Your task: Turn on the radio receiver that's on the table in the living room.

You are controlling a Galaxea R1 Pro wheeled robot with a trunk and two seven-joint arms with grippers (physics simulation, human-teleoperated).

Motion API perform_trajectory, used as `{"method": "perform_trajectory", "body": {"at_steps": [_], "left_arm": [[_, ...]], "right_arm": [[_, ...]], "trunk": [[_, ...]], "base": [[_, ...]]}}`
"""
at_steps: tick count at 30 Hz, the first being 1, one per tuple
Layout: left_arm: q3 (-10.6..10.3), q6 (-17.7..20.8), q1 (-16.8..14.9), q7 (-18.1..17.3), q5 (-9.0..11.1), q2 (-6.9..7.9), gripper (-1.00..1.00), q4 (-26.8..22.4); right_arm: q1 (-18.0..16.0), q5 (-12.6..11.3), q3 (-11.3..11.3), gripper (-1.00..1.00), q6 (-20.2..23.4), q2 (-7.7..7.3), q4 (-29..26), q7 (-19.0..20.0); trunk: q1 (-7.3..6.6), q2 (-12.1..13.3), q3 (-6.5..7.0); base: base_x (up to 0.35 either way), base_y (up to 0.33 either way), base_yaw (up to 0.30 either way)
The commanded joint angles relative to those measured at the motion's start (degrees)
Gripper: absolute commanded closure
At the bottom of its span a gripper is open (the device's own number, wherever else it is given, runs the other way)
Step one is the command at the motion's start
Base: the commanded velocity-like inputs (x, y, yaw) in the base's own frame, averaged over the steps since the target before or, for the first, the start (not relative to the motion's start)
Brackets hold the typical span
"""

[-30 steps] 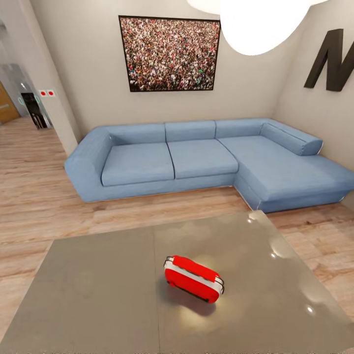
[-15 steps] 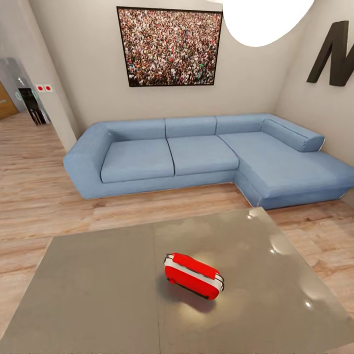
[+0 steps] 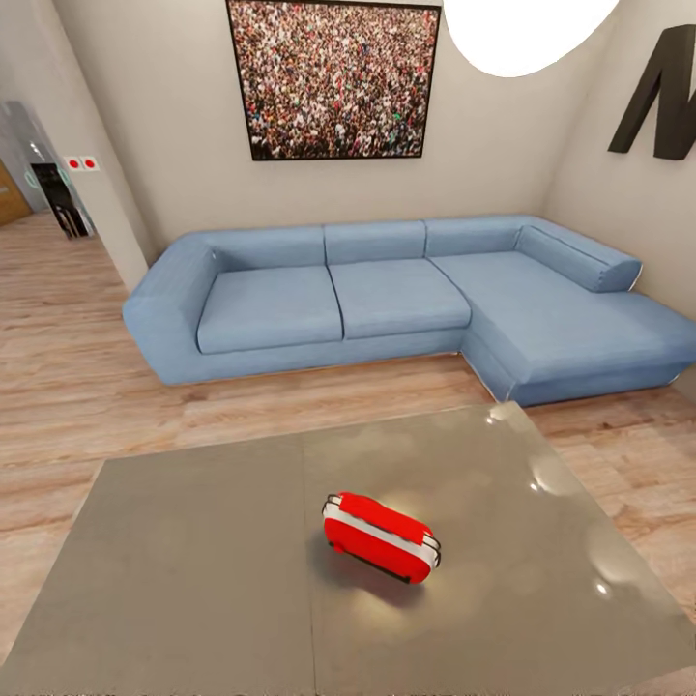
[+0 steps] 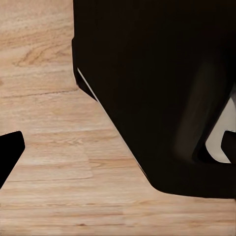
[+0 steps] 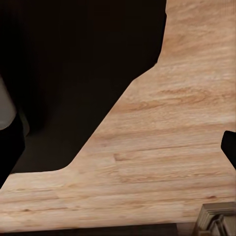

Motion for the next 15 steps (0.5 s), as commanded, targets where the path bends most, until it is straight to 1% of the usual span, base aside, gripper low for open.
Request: {"method": "perform_trajectory", "body": {"at_steps": [1, 15], "left_arm": [[0.00, 0.09, 0.00, 0.00, 0.00, 0.00, -1.00, 0.00], [0.00, 0.23, 0.00, 0.00, 0.00, 0.02, -1.00, 0.00]], "right_arm": [[0.00, -0.03, 0.00, -1.00, 0.00, 0.00, 0.00, 0.00], [0.00, 0.00, 0.00, -1.00, 0.00, 0.00, 0.00, 0.00]], "trunk": [[-0.23, 0.42, 0.09], [-3.30, 6.03, 1.33]], "base": [[0.000, 0.000, 0.000], [0.000, 0.000, 0.000]]}}
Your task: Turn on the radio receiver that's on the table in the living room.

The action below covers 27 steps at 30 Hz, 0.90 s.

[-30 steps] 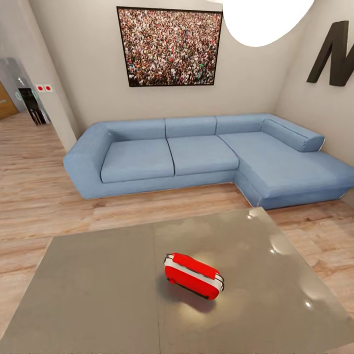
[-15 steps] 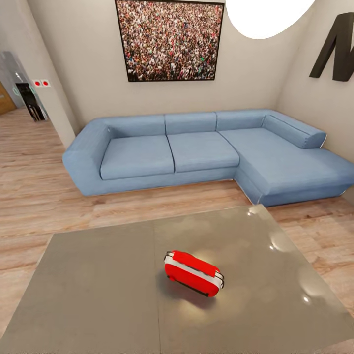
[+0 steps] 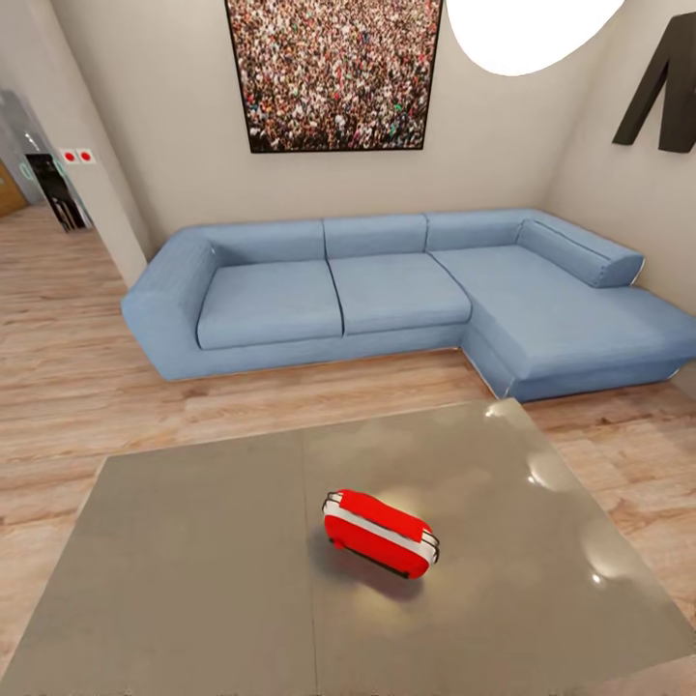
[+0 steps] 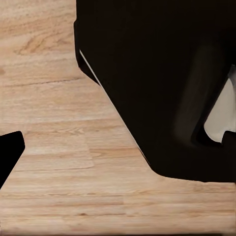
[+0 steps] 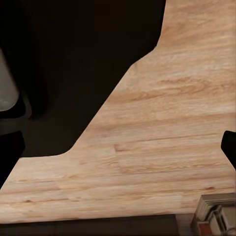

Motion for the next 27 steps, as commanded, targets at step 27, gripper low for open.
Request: {"method": "perform_trajectory", "body": {"at_steps": [27], "left_arm": [[0.00, 0.00, 0.00, 0.00, 0.00, 0.07, -1.00, 0.00]], "right_arm": [[0.00, -0.01, 0.00, -1.00, 0.00, 0.00, 0.00, 0.00]], "trunk": [[-5.94, 10.84, 2.40]], "base": [[0.000, 0.000, 0.000]]}}
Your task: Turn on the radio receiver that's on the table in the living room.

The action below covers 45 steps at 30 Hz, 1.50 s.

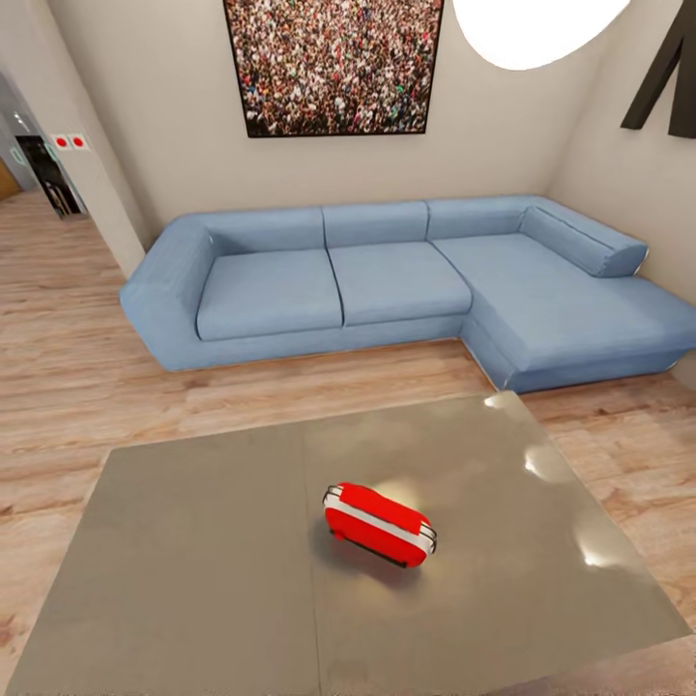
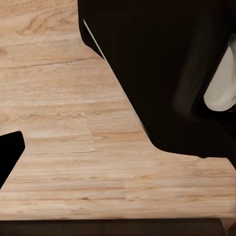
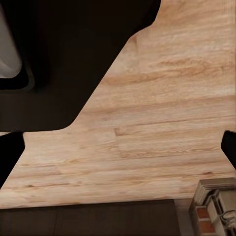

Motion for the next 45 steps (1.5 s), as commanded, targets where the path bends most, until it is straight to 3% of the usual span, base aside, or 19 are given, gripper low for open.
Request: {"method": "perform_trajectory", "body": {"at_steps": [1, 45], "left_arm": [[0.00, 0.00, 0.00, 0.00, 0.00, 0.00, -1.00, 0.00], [0.00, -0.34, 0.00, 0.00, 0.00, -0.03, -1.00, 0.00]], "right_arm": [[0.00, -0.01, 0.00, -1.00, 0.00, 0.00, 0.00, 0.00], [0.00, 0.02, 0.09, -1.00, -1.84, -0.09, 0.00, 0.62]], "trunk": [[-0.23, 0.42, 0.09], [-0.23, 0.42, -3.19]], "base": [[0.000, 0.000, 0.000], [0.000, 0.000, -0.028]]}}
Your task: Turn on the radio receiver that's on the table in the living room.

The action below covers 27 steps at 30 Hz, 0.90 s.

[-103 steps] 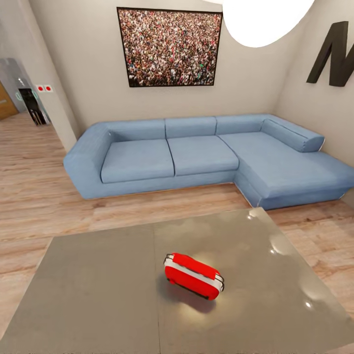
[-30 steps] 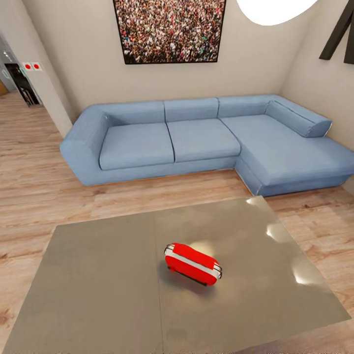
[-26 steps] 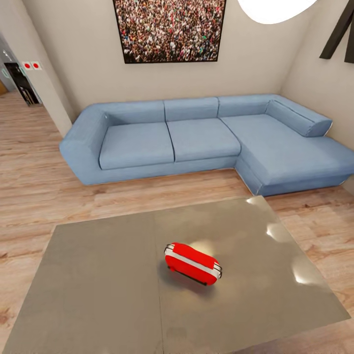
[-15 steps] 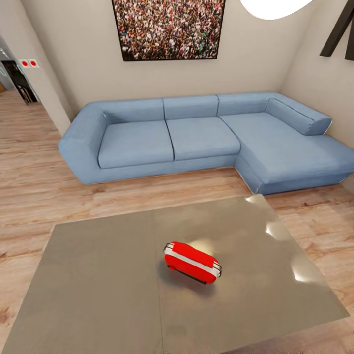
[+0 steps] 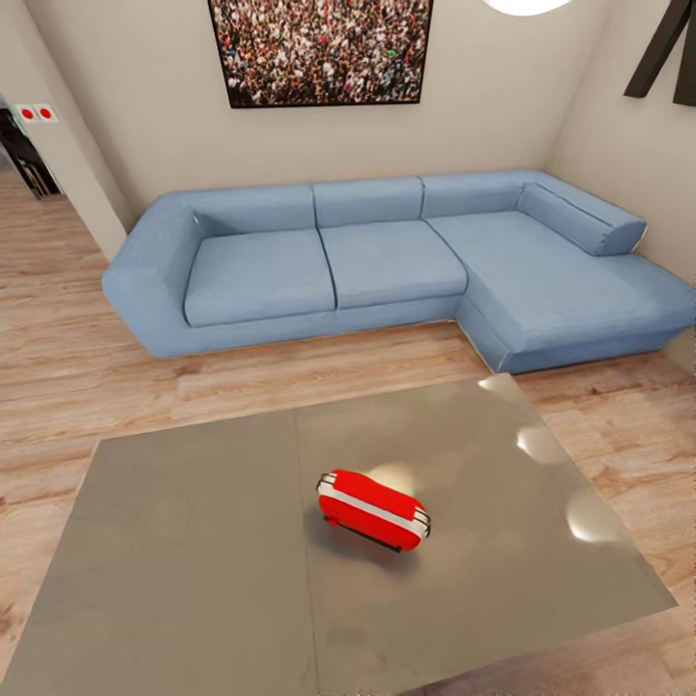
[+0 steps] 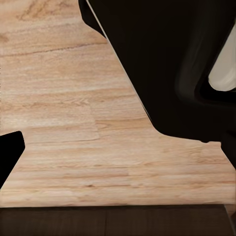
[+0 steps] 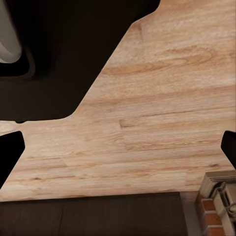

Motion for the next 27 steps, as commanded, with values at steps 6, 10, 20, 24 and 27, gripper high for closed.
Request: {"method": "perform_trajectory", "body": {"at_steps": [6, 10, 20, 24, 27], "left_arm": [[0.00, -0.01, 0.00, 0.00, 0.00, 0.02, -1.00, 0.00], [0.00, -0.01, 0.00, 0.00, 0.00, 0.03, -1.00, 0.00], [0.00, -0.01, 0.00, 0.00, 0.00, 0.03, -1.00, 0.00], [0.00, -0.01, 0.00, 0.00, 0.00, 0.03, -1.00, 0.00], [0.00, -0.01, 0.00, 0.00, 0.00, 0.03, -1.00, 0.00]], "right_arm": [[0.00, -0.01, 0.00, -1.00, 0.00, 0.00, 0.00, 0.00], [0.00, 0.00, 0.00, -1.00, 0.00, 0.00, 0.00, 0.00], [0.00, -0.19, -0.17, -1.00, 0.36, 0.07, 0.00, -0.55], [0.00, -0.07, -0.08, -1.00, 0.20, 0.08, 0.00, -0.61], [0.00, -0.01, -0.02, -1.00, 0.11, 0.09, 0.00, -0.61]], "trunk": [[0.00, 0.00, -0.55], [0.00, 0.00, -0.91], [0.00, 0.00, -1.28], [0.00, 0.00, -1.41], [0.00, 0.00, -1.64]], "base": [[0.000, 0.000, -0.066], [0.000, 0.000, -0.034], [0.000, 0.000, -0.004], [0.000, 0.000, 0.000], [0.000, 0.000, 0.000]]}}
